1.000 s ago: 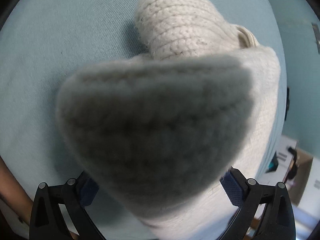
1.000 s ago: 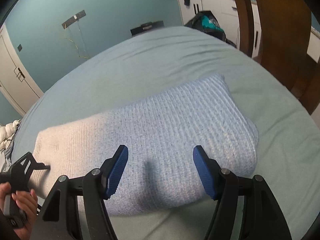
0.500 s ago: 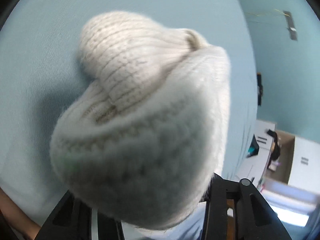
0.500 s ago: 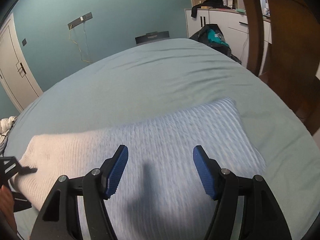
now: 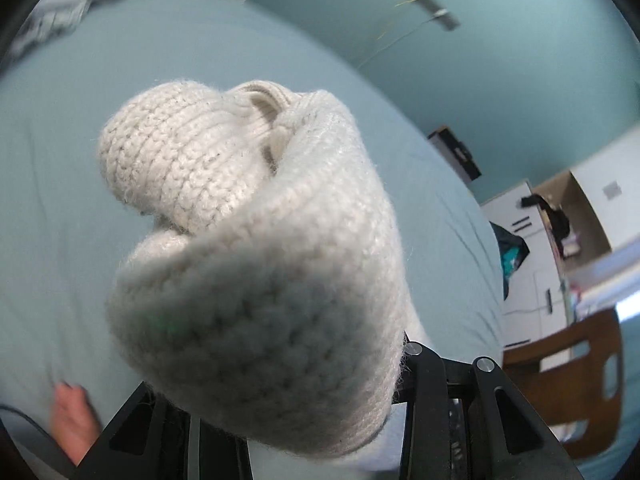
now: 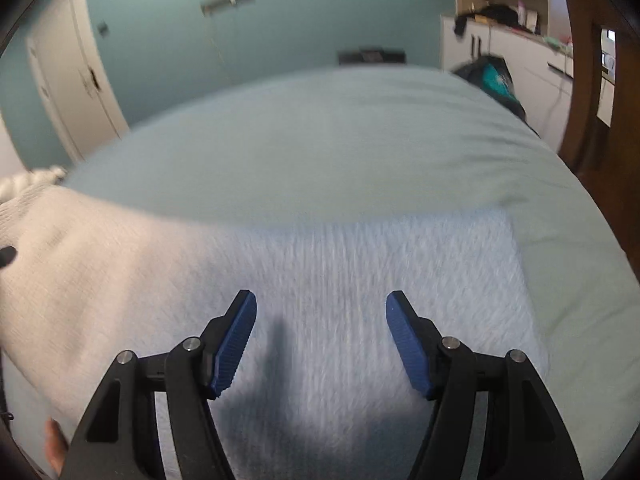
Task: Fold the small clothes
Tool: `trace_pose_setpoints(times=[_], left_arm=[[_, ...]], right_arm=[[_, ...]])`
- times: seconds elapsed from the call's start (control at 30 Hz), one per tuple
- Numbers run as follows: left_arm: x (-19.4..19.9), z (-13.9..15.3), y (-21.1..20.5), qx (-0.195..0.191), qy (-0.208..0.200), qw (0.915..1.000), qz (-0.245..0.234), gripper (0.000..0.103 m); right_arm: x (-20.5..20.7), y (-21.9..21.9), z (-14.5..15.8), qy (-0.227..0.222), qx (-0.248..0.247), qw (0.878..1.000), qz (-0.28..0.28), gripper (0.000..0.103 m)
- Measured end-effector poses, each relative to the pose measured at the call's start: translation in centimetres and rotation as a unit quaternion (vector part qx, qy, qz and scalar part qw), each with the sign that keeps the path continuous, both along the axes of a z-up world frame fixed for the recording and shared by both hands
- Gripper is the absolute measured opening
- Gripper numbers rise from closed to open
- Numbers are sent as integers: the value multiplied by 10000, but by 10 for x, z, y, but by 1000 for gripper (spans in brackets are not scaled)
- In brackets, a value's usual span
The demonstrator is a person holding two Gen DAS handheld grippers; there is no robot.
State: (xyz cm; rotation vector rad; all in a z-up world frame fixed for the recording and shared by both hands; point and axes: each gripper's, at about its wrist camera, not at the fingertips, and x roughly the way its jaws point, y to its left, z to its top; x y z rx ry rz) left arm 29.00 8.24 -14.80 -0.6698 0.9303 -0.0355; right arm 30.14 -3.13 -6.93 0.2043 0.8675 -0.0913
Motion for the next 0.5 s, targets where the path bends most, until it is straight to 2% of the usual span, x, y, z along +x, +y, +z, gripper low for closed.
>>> trace_pose_setpoints(times=[0.1,0.2,0.27,0.3,0.33,0.4,0.43,0.5], left_arm=[[3,22,-14,437,-338,9981,-273,37],[1,34,-18,886,-607,9931,-480,37],[3,46,-26,1139,-741,9888,-613,37],[2,49,-32,1325,-820,9852,-710,37],[6,67,-35,1412,-853,9834,-755,37],[10,67,-49,1714,-892,9761,-996,38],[17,65,-64,1813,-836,9733,-1129,37],[19,53,-81,2263,-684,9608,-1451,38]], right_arm=[[5,27,0,-50,126,9992,389,64],[1,62,3,-404,-107,9968,678,64],[1,79,7,-614,-227,9955,685,64],[4,84,8,-601,-286,9965,515,64],[7,86,7,-566,-254,9976,321,64],[19,89,-6,-231,-46,9997,97,64],[24,92,-14,-4,-65,9999,124,68],[29,98,-33,404,-88,9988,256,71]])
